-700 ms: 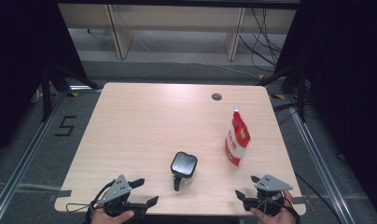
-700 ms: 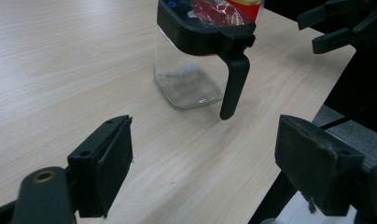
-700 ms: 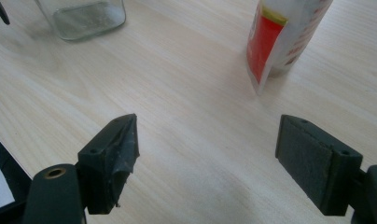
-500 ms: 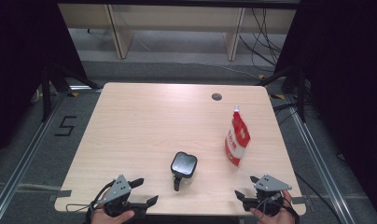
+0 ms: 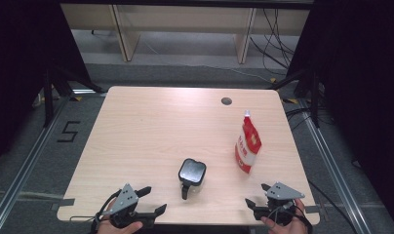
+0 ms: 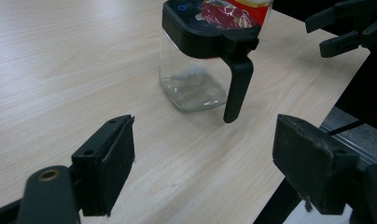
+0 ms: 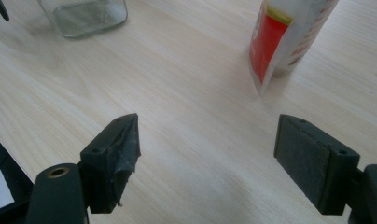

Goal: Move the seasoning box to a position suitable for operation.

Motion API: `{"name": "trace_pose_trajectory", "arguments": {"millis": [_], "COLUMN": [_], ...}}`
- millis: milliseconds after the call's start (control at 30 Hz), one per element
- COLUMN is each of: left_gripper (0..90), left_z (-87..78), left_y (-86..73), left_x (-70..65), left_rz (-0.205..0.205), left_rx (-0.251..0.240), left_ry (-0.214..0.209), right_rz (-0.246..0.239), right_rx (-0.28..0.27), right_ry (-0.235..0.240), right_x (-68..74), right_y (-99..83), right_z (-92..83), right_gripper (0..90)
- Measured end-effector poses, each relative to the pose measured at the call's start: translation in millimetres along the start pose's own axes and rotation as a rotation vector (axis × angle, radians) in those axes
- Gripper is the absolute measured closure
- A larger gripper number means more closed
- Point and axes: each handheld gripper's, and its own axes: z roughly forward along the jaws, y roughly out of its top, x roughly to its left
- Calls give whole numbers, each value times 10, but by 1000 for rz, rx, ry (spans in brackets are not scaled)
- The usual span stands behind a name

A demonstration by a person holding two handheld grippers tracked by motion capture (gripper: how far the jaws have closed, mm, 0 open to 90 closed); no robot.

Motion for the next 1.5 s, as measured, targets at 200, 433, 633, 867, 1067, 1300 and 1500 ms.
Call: {"name": "trace_pose_trajectory", "arguments": {"millis": [200, 433, 633, 867, 1067, 1300, 1500], "left_gripper": [223, 314, 404, 474, 560, 678, 705], "left_z": [56, 236, 477, 623, 691, 679, 579], "left_y": [30, 68, 140, 140, 171, 167, 153], "left_x": [-58, -197, -318, -355, -362, -287, -123], "left_rz": [35, 48, 75, 108, 202, 188, 176], "left_rx": [10, 28, 34, 47, 43, 39, 45], "left_ry": [23, 35, 39, 36, 74, 43, 65], "right_rz": [13, 36, 39, 49, 25, 34, 22], "right_rx": [-7, 6, 2, 16, 19, 14, 8], "right_ry": [26, 30, 45, 40, 57, 47, 52], "right_x": [-1, 11, -4, -14, -7, -30, -24], "right_y": [0, -2, -9, -19, -14, -20, -18], "right_z": [23, 41, 54, 54, 73, 63, 68], "right_gripper": [227, 226, 222, 217, 216, 219, 221]}}
